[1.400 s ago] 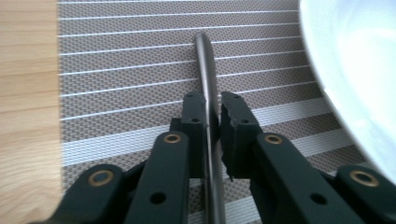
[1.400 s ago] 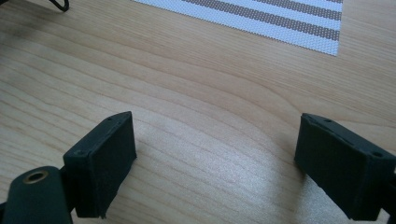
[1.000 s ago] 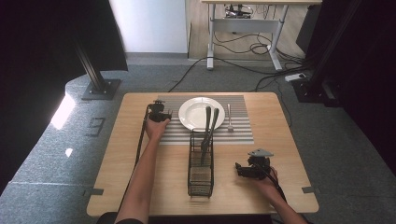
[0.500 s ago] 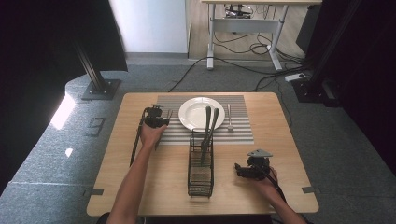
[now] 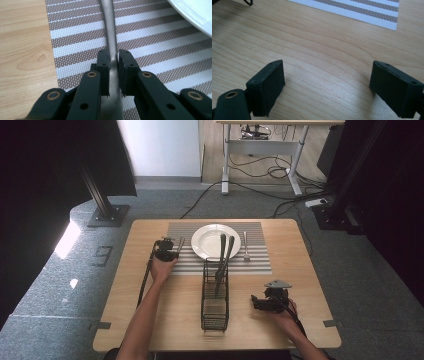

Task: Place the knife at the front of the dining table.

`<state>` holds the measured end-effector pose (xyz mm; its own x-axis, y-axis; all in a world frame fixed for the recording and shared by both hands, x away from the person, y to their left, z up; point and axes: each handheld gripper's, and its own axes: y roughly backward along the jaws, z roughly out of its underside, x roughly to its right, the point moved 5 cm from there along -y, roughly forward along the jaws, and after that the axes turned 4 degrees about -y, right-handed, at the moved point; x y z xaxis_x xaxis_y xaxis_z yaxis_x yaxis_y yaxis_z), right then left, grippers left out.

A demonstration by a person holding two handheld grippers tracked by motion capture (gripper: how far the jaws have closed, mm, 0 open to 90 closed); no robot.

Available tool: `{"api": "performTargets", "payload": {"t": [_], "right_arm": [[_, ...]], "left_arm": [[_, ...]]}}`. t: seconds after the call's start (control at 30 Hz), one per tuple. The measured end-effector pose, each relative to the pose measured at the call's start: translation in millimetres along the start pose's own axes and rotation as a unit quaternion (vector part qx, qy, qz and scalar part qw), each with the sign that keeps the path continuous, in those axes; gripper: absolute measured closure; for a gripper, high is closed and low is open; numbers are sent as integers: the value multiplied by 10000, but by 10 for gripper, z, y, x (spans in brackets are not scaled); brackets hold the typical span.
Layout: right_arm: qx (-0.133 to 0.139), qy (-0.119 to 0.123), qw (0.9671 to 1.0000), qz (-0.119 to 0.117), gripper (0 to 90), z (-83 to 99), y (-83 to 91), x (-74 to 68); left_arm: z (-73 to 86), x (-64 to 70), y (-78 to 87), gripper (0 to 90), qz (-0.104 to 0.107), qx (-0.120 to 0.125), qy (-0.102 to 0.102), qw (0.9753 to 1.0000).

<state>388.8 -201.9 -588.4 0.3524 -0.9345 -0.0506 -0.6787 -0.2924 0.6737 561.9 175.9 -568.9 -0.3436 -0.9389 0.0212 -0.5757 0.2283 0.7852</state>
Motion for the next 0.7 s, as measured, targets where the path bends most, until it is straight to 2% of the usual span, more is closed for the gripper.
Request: {"api": "performTargets", "payload": {"t": [0.13,0.17,0.23,0.33,0.47,0.7], "right_arm": [[-5,-10,10000,-10,126,0,-1,2],[-5,-8,10000,-10,126,0,-1,2],[-7,-19,10000,-16,125,-1,-2,3],[-12,-26,10000,-28,124,-1,-4,5],[-17,-21,10000,-37,122,-3,-6,6],[-15,-18,10000,-38,122,-3,-6,6]], "left_arm": [[-74,6,-53,802,-72,-27,6,10000],[-103,-1,-75,802,-79,-16,30,10000],[-151,-41,-124,803,-10,68,213,9997],[-232,-71,-180,803,-80,46,242,9997],[-319,-99,-244,803,-62,21,320,9995],[-371,-87,-299,802,-72,125,401,9991]]}}
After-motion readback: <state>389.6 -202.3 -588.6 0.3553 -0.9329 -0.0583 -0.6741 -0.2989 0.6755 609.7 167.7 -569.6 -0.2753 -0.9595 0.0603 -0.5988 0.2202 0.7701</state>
